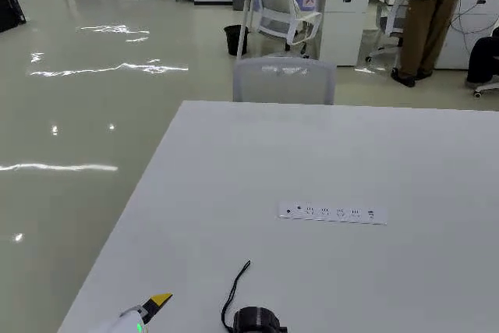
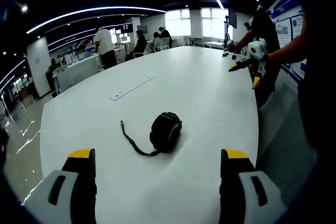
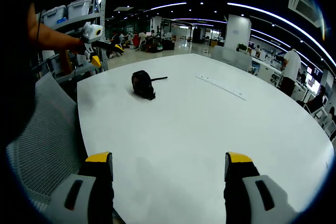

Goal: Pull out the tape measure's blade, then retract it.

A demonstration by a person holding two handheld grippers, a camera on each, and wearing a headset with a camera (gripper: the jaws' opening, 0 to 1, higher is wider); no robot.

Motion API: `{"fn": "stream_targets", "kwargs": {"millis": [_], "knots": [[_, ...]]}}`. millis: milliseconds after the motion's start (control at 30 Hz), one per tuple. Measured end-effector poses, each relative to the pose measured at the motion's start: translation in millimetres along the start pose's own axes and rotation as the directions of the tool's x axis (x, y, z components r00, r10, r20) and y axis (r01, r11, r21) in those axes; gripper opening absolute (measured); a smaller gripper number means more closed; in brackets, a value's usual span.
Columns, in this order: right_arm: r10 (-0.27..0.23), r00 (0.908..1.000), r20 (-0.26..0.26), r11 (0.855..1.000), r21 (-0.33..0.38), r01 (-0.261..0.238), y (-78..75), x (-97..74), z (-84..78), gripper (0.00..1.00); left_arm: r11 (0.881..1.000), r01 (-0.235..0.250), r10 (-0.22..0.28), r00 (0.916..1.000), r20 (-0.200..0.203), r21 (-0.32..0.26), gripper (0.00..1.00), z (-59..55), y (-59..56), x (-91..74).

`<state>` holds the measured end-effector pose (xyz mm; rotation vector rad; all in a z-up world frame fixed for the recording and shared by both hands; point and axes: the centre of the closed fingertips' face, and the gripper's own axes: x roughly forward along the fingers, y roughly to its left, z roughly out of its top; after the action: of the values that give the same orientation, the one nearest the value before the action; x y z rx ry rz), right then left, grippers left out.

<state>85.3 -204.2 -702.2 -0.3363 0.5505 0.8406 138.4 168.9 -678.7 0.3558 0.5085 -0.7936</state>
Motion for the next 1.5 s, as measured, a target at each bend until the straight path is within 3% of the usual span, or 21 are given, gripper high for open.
{"fn": "stream_targets", "kwargs": {"millis": [167, 333, 467, 600, 700, 967, 1067, 1200, 1267, 1333, 1500], "knots": [[0.019, 0.9997, 0.012, 1.000, 0.007, -0.019, -3.4, 10.3, 12.9, 0.85, 0.997, 0.051, -0.050, 0.9984, -0.027, 0.054, 0.96, 9.9, -4.0, 14.7], [0.045, 0.9986, 0.029, 0.999, -0.027, -0.044, -4.3, 23.2, 28.6, 0.87, 0.988, 0.090, -0.082, 0.9943, -0.067, 0.123, 0.95, 16.5, -3.8, 29.6], [0.063, 0.9973, 0.036, 0.997, -0.049, -0.061, -5.0, 33.6, 39.2, 0.87, 0.983, 0.119, -0.109, 0.9912, -0.075, 0.140, 0.94, 23.0, -4.7, 39.5], [0.093, 0.9948, 0.042, 0.993, -0.074, -0.089, -1.1, 46.0, 49.6, 0.86, 0.972, 0.170, -0.155, 0.9827, -0.102, 0.162, 0.91, 27.8, -13.2, 48.1], [0.119, 0.9920, 0.042, 0.988, -0.102, -0.114, 3.8, 54.1, 56.7, 0.85, 0.967, 0.186, -0.166, 0.9786, -0.121, 0.176, 0.91, 26.0, -12.5, 55.7], [0.201, 0.9793, 0.023, 0.963, -0.188, -0.193, 14.9, 82.0, 69.1, 0.86, 0.946, 0.240, -0.207, 0.9647, -0.163, 0.218, 0.90, 32.6, -16.7, 73.0], [0.224, 0.9745, 0.016, 0.956, -0.199, -0.216, 18.2, 93.4, 73.8, 0.85, 0.940, 0.260, -0.218, 0.9560, -0.196, 0.221, 0.87, 29.6, -15.2, 79.9], [0.252, 0.9678, 0.003, 0.943, -0.225, -0.245, 24.7, 108.0, 78.3, 0.82, 0.936, 0.271, -0.230, 0.9536, -0.195, 0.224, 0.85, 36.0, -16.1, 88.1], [0.269, 0.9629, -0.020, 0.934, -0.240, -0.266, 29.5, 118.0, 76.4, 0.81, 0.929, 0.285, -0.239, 0.9489, -0.206, 0.235, 0.85, 35.9, -16.4, 93.5], [0.287, 0.9572, -0.034, 0.924, -0.253, -0.286, 34.1, 127.2, 78.2, 0.81, 0.918, 0.315, -0.258, 0.9356, -0.240, 0.239, 0.82, 31.3, -17.8, 98.0], [0.315, 0.9481, -0.040, 0.909, -0.273, -0.314, 41.3, 143.0, 91.7, 0.80, 0.898, 0.348, -0.278, 0.9230, -0.266, 0.268, 0.78, 32.4, -19.1, 107.6]]}}
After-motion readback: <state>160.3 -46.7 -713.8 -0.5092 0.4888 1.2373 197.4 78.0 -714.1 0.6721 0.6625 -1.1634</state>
